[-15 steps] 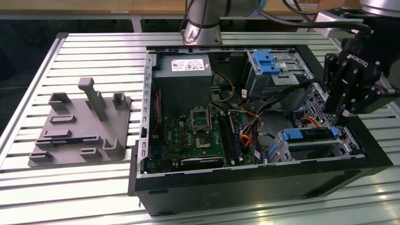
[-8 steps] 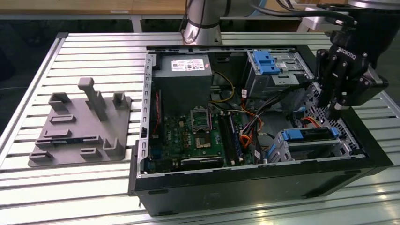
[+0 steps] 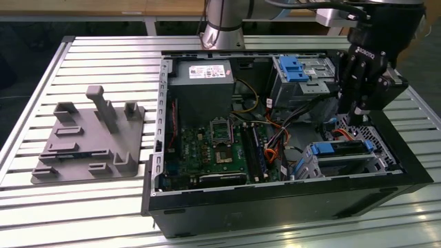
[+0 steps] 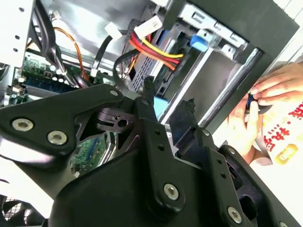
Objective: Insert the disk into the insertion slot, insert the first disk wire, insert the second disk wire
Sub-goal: 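Insert the second disk wire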
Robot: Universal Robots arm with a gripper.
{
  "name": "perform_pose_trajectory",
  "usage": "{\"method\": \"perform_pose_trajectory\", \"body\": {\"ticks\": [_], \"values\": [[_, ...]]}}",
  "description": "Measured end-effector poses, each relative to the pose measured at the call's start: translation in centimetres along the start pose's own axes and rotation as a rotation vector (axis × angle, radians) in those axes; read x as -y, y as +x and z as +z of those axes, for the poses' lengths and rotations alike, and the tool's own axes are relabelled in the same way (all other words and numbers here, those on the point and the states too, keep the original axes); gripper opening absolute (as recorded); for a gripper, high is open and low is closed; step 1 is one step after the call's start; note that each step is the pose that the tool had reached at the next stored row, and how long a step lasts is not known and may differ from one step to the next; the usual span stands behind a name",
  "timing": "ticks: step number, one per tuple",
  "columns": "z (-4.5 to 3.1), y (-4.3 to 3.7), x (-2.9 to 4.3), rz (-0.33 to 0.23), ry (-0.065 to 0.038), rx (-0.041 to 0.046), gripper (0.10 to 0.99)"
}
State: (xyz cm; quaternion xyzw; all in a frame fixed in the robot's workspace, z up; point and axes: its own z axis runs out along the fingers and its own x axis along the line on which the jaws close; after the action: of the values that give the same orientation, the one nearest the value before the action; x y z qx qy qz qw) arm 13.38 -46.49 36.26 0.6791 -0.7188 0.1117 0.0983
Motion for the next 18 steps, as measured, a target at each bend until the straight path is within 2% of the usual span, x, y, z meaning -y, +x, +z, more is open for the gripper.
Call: {"method": "perform_pose_trajectory", "body": {"ticks": [1, 4, 6, 9, 13, 15, 18], "values": [[-0.04, -0.17, -0.22, 0.0, 0.001, -0.0102, 0.416], [-0.17, -0.65, -0.89, -0.001, 0.003, -0.0517, 0.416], [-0.28, -1.02, -1.29, -0.001, 0.004, -0.0741, 0.416], [-0.48, -1.65, -1.83, -0.001, 0.006, -0.0996, 0.416], [-0.54, -2.1, -2.56, -0.004, 0.009, -0.1377, 0.416], [-0.48, -2.35, -2.79, -0.007, 0.011, -0.1518, 0.416], [-0.36, -2.89, -3.19, -0.011, 0.013, -0.1665, 0.416]]}}
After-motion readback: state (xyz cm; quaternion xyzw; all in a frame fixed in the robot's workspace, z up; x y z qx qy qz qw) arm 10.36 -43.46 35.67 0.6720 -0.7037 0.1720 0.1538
